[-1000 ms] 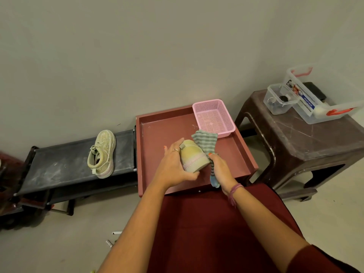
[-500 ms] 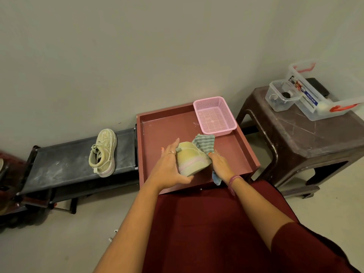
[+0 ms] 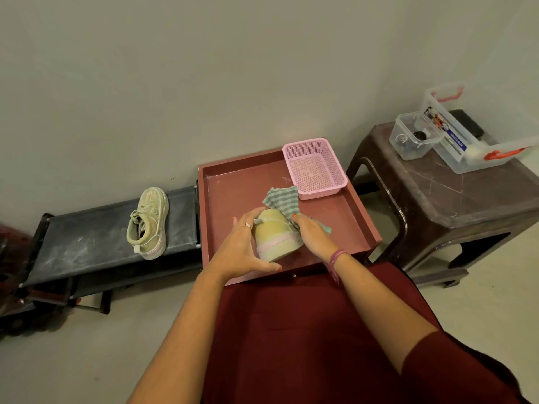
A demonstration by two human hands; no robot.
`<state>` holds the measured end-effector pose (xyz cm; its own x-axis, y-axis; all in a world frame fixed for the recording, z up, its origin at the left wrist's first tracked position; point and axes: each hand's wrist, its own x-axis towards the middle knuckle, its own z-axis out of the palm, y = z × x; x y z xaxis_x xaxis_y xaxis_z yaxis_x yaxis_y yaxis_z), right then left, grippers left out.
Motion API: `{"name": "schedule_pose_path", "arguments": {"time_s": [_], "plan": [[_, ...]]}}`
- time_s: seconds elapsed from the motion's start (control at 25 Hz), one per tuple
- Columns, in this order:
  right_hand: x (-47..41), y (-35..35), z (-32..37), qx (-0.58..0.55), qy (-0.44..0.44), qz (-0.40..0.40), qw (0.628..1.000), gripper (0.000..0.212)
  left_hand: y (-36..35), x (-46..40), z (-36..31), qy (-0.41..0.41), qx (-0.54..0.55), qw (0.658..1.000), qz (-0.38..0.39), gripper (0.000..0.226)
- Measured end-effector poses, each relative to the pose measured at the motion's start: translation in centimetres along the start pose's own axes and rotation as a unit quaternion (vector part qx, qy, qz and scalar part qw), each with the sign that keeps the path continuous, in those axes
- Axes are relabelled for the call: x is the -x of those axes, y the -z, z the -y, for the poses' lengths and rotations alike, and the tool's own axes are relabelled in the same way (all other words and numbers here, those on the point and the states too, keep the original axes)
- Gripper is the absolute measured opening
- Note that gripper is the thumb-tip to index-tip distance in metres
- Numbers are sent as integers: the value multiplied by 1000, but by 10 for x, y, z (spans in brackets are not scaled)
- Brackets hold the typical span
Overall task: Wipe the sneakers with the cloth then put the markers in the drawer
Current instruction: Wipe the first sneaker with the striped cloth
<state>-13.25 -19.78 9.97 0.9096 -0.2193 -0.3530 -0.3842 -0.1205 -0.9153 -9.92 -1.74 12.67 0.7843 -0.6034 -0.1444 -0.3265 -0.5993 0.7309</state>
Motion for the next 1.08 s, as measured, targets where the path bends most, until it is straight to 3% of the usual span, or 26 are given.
{"name": "schedule_pose_path", "arguments": {"time_s": [0.12,0.24,0.32,0.44,0.52,0.68,0.8,0.92,1.08], "plan": [[-3,-8,11,51,13,27,998,29,1,1,3,3,9,1000,-8,118],[30,-29,6,68,109,93,987,46,-1,1,8,21,11,999,-23,118],[38,-28,-3,102,168,88,977,47,-4,2,13,24,17,999,-31,114],[6,-10,-9,76,56,12,995,36,-9,6,17,14,22,999,-33,114],[-4,-9,4,94,-9,6,996,33,-12,5,14,2,19,999,-37,112],[31,-40,1,159,159,25,974,52,-13,1,14,21,48,997,-59,108],[50,-40,-22,219,249,48,942,52,-16,5,20,20,48,997,-53,107],[19,-24,-36,188,192,19,963,50,-17,9,24,40,27,997,-64,111],[-33,2,-48,262,55,-7,963,47,-17,10,29,33,-4,998,-47,113]]}}
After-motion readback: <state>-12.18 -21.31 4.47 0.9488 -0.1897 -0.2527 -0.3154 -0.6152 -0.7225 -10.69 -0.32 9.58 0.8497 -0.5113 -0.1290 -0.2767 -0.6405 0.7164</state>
